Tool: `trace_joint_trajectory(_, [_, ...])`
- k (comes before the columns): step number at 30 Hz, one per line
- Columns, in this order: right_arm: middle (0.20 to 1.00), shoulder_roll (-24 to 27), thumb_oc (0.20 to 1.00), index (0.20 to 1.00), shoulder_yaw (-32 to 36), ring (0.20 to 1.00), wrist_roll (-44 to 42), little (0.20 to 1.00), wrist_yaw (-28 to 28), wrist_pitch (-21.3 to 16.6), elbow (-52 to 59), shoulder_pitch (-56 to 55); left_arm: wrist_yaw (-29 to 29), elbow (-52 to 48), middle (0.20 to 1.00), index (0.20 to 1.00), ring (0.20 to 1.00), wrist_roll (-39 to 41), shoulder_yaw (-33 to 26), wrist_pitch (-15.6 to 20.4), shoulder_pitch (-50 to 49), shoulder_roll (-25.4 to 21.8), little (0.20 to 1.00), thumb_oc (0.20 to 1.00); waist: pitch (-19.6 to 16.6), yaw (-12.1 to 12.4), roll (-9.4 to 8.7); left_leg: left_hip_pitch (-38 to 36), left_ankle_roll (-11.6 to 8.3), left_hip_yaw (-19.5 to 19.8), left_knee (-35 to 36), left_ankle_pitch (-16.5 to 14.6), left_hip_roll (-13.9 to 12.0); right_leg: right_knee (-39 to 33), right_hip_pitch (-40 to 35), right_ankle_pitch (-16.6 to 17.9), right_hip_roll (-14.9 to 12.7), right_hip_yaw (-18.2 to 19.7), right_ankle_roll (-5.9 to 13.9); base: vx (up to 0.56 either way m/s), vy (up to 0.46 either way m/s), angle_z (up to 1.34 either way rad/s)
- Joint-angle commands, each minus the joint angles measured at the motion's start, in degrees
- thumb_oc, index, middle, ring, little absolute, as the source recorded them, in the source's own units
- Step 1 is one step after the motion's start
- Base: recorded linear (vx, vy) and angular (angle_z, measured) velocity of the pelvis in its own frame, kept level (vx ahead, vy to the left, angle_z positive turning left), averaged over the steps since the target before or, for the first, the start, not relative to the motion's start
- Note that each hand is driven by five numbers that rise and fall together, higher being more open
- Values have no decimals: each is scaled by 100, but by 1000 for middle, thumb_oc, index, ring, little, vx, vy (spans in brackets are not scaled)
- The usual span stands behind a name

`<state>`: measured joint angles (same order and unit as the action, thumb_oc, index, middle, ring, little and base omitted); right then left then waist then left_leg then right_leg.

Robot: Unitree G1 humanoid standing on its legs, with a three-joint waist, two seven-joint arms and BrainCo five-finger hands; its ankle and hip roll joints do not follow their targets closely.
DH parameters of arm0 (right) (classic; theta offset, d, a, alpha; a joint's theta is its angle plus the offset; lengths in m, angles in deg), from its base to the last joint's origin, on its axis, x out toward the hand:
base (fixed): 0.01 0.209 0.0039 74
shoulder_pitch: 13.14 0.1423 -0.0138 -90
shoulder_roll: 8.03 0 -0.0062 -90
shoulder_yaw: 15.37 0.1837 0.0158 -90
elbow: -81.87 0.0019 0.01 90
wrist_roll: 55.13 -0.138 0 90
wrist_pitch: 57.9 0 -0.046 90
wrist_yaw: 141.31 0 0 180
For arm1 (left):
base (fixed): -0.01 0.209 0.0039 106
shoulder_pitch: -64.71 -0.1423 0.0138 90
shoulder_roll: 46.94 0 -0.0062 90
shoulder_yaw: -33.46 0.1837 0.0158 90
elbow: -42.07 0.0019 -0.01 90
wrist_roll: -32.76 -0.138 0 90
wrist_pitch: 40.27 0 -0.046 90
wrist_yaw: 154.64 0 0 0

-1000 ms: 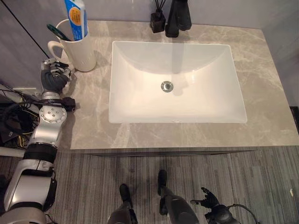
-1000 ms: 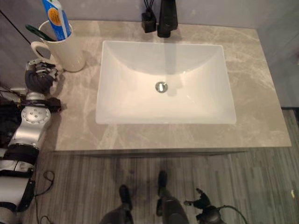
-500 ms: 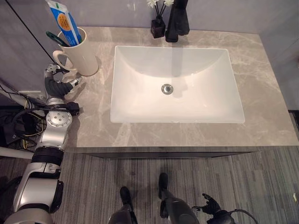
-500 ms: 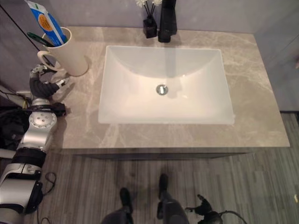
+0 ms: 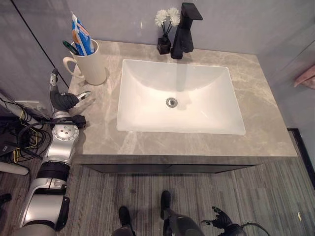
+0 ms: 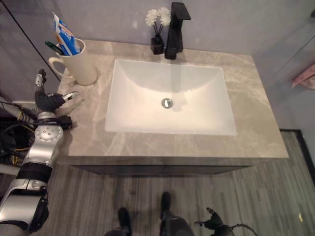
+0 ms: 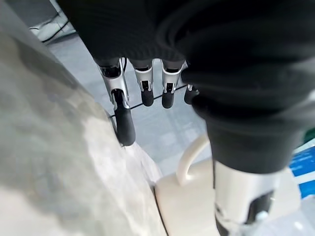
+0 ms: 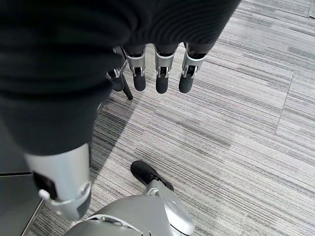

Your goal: Put brush and paste in cup on sink, flatten towel.

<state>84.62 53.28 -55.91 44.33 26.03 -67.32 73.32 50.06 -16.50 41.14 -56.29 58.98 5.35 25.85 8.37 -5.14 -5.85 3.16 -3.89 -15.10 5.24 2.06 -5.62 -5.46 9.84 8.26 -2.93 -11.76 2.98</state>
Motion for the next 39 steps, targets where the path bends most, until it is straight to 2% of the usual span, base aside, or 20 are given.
trace_joint_trajectory(1, [1000, 233, 1000, 1000, 138, 1000, 145, 1000, -117, 5, 188, -72, 203, 400, 1000, 1000, 1000, -132, -84, -184, -528, 196, 1000, 1000, 87, 141, -169, -215, -94, 602, -24, -157, -182, 313, -295, -412, 61, 28, 392, 0, 0, 0])
trace_joint_trajectory(5, [1000, 272, 1000, 1000, 164, 1000, 188, 1000, -189, 22, 212, -194, 194, 301, 1000, 1000, 1000, -72, -245, -191, -783, 262, 1000, 1000, -28, 183, -278, -308, -110, 603, -24, -185, -231, 329, -390, -465, 111, 1, 379, 10, -17, -1])
trace_joint_trajectory(10, [1000, 249, 1000, 1000, 184, 1000, 230, 1000, -173, 45, 29, -202, 246, 110, 1000, 1000, 1000, 42, -360, -145, -1027, 423, 1000, 1000, -116, 235, -330, -371, -120, 634, -24, -195, -251, 303, -481, -496, 135, -10, 366, 0, -4, 1])
trace_joint_trajectory(15, [1000, 129, 1000, 1000, 389, 1000, 133, 1000, -48, 71, -459, -37, -6, -996, 1000, 1000, 1000, 163, -393, 119, -1782, 691, 1000, 1000, -186, 297, -194, -382, -105, 696, -24, -177, -219, 207, -577, -465, 104, -24, 351, 0, 0, 0])
trace_joint_trajectory(20, [1000, 146, 1000, 1000, 562, 1000, 62, 1000, -16, 57, -690, 16, -583, -2159, 1000, 1000, 1000, 283, -363, 380, -2575, 737, 1000, 1000, -178, 318, 70, -396, -87, 724, -24, -164, -158, 154, -646, -429, 41, -49, 349, 2, 16, 5])
trace_joint_trajectory(21, [1000, 144, 1000, 1000, 630, 1000, 50, 1000, -6, 60, -720, 23, -777, -2440, 827, 827, 827, 367, -386, 469, -2779, 717, 827, 827, -165, 329, 141, -394, -83, 727, -24, -164, -141, 145, -652, -426, 23, -52, 354, 0, 8, 8])
trace_joint_trajectory(22, [1000, 164, 1000, 1000, 662, 1000, 39, 1000, -14, 53, -710, 28, -874, -2608, 589, 589, 589, 465, -434, 519, -2928, 723, 589, 589, -151, 334, 189, -388, -80, 726, -24, -155, -128, 156, -644, -428, 16, -51, 355, -1, 11, 9])
trace_joint_trajectory(23, [1000, 168, 1000, 1000, 655, 1000, 38, 1000, -15, 54, -709, 23, -881, -2625, 498, 498, 498, 468, -444, 512, -2947, 727, 498, 498, -158, 328, 192, -387, -80, 726, -24, -156, -129, 159, -642, -429, 16, -51, 355, 7, 3, 10])
trace_joint_trajectory(24, [1000, 168, 1000, 1000, 711, 1000, 54, 1000, -5, 54, -744, 11, -1084, -2883, 225, 225, 225, 685, -490, 593, -3214, 714, 225, 225, -145, 335, 300, -387, -74, 734, -24, -142, -114, 190, -641, -448, -6, -49, 346, 16, -2, 13])
trace_joint_trajectory(25, [1000, 179, 1000, 1000, 763, 1000, 52, 1000, 10, 52, -754, 4, -1225, -3049, 200, 200, 200, 758, -528, 635, -3365, 680, 200, 200, -136, 332, 346, -394, -73, 733, -24, -139, -107, 209, -646, -459, -15, -58, 343, 21, 9, 6])
trace_joint_trajectory(30, [1000, 266, 1000, 1000, 957, 1000, 76, 1000, -33, 34, -785, -123, -1591, -3445, 200, 200, 200, 1080, -782, 778, -3765, 480, 200, 200, -107, 311, 598, -393, -81, 759, -24, -116, -55, 293, -651, -530, -69, -106, 320, 4, 1, 1])
trace_joint_trajectory(32, [1000, 267, 1000, 1000, 955, 1000, 76, 1000, -34, 33, -784, -124, -1594, -3449, 200, 200, 200, 1082, -785, 777, -3771, 481, 200, 200, -110, 307, 599, -390, -81, 762, -24, -116, -56, 295, -649, -532, -69, -109, 320, 0, 0, 0])
trace_joint_trajectory(33, [1000, 293, 1000, 1000, 1019, 1000, 94, 1000, -40, 36, -825, -171, -1692, -3588, 200, 200, 200, 1171, -835, 810, -3855, 427, 200, 200, -114, 306, 688, -409, -83, 780, -24, -109, -45, 342, -657, -580, -73, -122, 299, 0, 0, 0])
trace_joint_trajectory(39, [1000, 398, 1000, 1000, 1126, 1000, 73, 1000, -39, 28, -837, -217, -1862, -4033, 200, 200, 200, 1355, -875, 823, -3790, 290, 200, 200, -89, 270, 857, -500, -116, 797, -113, -32, -55, 432, -745, -756, -55, -113, 205, 27, -57, 6])
